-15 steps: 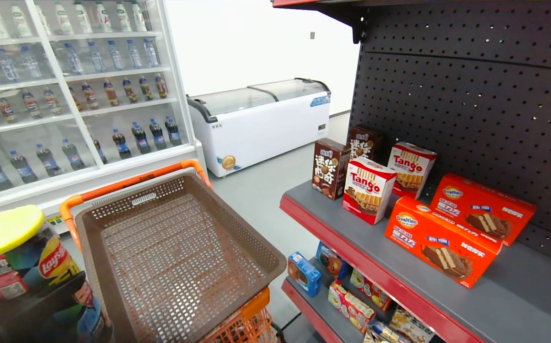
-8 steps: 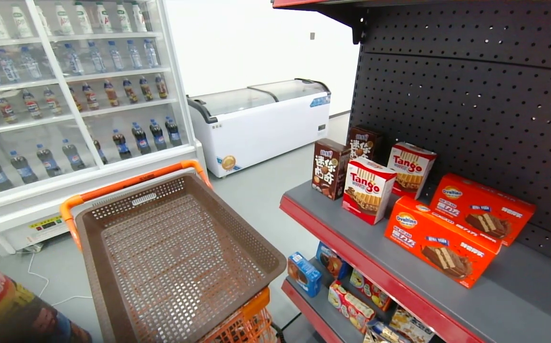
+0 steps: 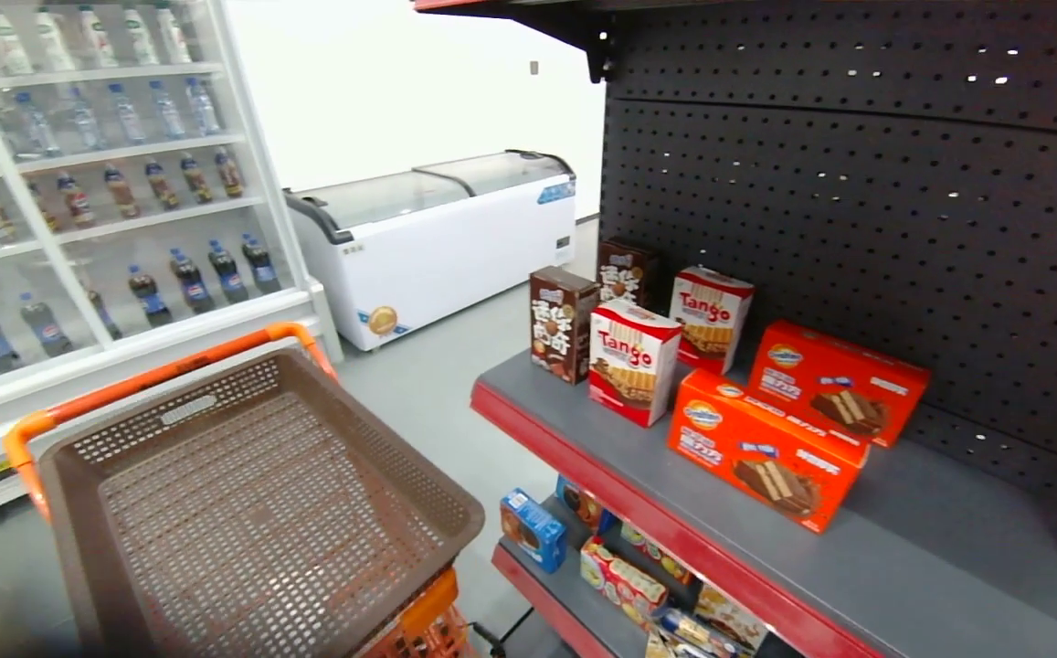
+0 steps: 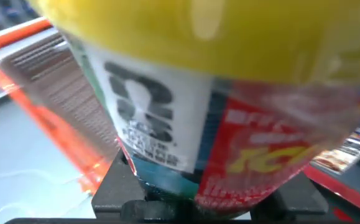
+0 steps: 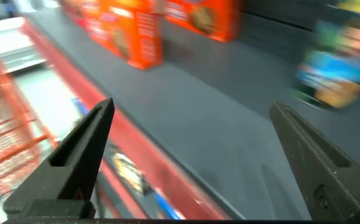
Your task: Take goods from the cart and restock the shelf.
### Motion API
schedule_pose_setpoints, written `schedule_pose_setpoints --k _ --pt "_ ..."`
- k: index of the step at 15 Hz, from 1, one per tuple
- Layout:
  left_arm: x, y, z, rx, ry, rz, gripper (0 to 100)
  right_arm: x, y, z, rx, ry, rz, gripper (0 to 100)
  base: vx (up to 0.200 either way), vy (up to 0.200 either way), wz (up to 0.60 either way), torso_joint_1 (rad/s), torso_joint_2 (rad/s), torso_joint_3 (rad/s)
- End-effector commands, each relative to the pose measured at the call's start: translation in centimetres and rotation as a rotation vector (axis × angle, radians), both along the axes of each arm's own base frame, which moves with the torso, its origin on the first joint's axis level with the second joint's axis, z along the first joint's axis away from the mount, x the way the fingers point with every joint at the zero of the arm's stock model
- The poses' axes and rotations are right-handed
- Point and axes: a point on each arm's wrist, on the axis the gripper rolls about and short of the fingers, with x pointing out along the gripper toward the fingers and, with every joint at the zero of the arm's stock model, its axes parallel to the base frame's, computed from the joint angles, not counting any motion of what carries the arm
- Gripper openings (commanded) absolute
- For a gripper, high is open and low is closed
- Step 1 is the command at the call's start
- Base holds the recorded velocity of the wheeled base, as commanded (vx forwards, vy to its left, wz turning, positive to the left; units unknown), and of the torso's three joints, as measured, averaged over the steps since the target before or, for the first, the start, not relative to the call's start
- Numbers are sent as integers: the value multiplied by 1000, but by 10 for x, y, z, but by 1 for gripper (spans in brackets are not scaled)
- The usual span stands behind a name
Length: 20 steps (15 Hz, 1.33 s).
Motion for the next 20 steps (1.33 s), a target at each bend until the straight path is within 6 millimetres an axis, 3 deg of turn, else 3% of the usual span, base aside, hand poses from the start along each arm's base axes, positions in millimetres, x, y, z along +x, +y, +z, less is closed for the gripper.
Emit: schedule_pose_setpoints --k 1,15,20 --pt "-21 0 -5 0 -95 -1 0 0 0 0 0 -1 0 100 0 0 -600 2 2 2" --pt "-25 0 -8 -10 -88 -16 0 0 0 0 0 -1 -3 100 0 0 -600 1 2 3" --pt "-25 0 -8 -10 -89 -16 0 0 0 0 0 -1 0 100 0 0 0 0 0 0"
